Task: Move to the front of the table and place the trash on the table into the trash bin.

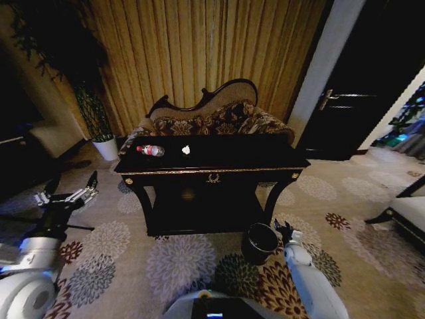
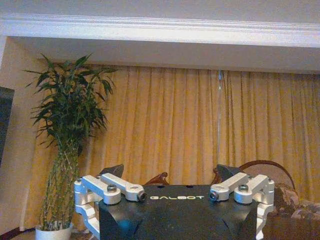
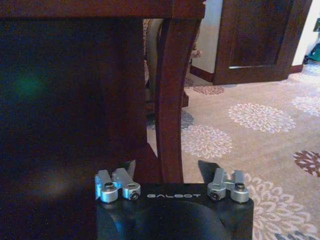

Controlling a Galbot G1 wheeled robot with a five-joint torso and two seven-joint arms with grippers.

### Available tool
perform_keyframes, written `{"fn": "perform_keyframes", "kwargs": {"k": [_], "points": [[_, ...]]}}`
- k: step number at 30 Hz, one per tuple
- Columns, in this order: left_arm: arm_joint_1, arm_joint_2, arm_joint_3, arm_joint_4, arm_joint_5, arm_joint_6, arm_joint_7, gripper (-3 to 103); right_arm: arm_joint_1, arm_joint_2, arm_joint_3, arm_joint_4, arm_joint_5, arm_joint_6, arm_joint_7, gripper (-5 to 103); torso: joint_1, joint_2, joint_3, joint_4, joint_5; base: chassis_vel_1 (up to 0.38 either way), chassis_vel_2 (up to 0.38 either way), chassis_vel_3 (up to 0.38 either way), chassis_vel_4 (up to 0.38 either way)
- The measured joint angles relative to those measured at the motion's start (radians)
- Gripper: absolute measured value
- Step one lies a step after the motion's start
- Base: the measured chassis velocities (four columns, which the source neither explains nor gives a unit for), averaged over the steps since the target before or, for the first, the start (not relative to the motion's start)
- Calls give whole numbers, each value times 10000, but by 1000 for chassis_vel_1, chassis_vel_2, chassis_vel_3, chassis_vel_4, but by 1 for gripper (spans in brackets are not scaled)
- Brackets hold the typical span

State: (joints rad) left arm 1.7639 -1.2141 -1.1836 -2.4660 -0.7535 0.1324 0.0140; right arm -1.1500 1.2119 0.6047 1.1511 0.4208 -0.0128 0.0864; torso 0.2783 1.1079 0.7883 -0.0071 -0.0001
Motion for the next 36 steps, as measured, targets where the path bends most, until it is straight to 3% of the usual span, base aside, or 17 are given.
{"fn": "perform_keyframes", "kwargs": {"k": [6, 28, 36], "points": [[32, -15, -16, -1, 0, -1, -1, 100, 24, 8, -12, 24, 2, -32, -2, 97, 0, 0, 0, 0, 0, 0, 0, 0, 0], [0, 61, -44, 87, -8, 2, -6, 100, 32, 23, 25, 338, 187, -268, 1, 100, 0, 0, 0, 0, 0, 0, 0, 0, 0], [-13, 65, -35, 91, -23, 6, -16, 100, -549, -9, 55, 1870, 292, -269, -117, 100, 0, 0, 0, -1, 1, 0, 0, 0, 0]]}}
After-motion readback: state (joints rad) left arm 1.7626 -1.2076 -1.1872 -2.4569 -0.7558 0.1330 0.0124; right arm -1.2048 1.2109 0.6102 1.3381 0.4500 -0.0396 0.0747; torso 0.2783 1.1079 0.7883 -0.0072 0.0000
